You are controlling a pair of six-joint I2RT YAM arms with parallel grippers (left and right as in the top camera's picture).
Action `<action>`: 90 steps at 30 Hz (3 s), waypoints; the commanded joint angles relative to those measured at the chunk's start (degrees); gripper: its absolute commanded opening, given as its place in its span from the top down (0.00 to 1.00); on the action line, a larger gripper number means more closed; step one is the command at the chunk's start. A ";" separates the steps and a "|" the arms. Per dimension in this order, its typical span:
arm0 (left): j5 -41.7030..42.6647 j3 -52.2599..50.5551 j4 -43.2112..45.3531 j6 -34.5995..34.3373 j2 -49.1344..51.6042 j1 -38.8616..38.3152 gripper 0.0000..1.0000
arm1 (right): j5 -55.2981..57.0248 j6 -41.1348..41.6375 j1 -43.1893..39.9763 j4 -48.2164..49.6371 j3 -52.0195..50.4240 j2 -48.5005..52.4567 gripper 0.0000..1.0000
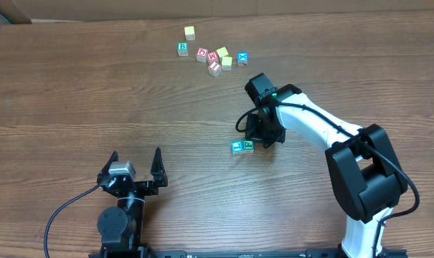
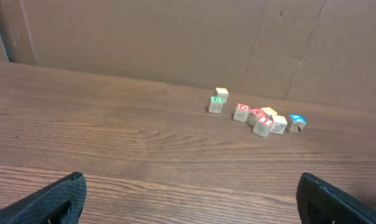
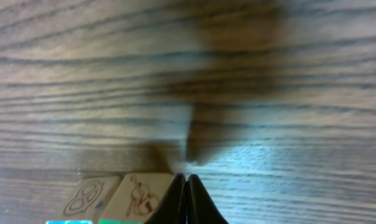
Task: Flip 4 blocks
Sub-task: 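Adjust the two placed blocks with the right gripper fingertips, then move the right gripper to the cluster and grasp the blue-X block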
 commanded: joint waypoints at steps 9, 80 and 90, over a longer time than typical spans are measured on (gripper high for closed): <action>-0.35 -0.24 -0.09 1.27 -0.57 -0.28 0.00 | -4.61 0.39 0.33 -0.66 -0.24 -1.33 0.96; -0.35 -0.24 -0.09 1.27 -0.57 -0.28 0.00 | 12.39 -19.61 -6.56 36.04 28.96 25.62 0.49; -0.35 -0.24 -0.09 1.25 -0.57 -0.28 0.00 | 12.39 -19.58 -6.56 33.64 29.16 20.41 0.79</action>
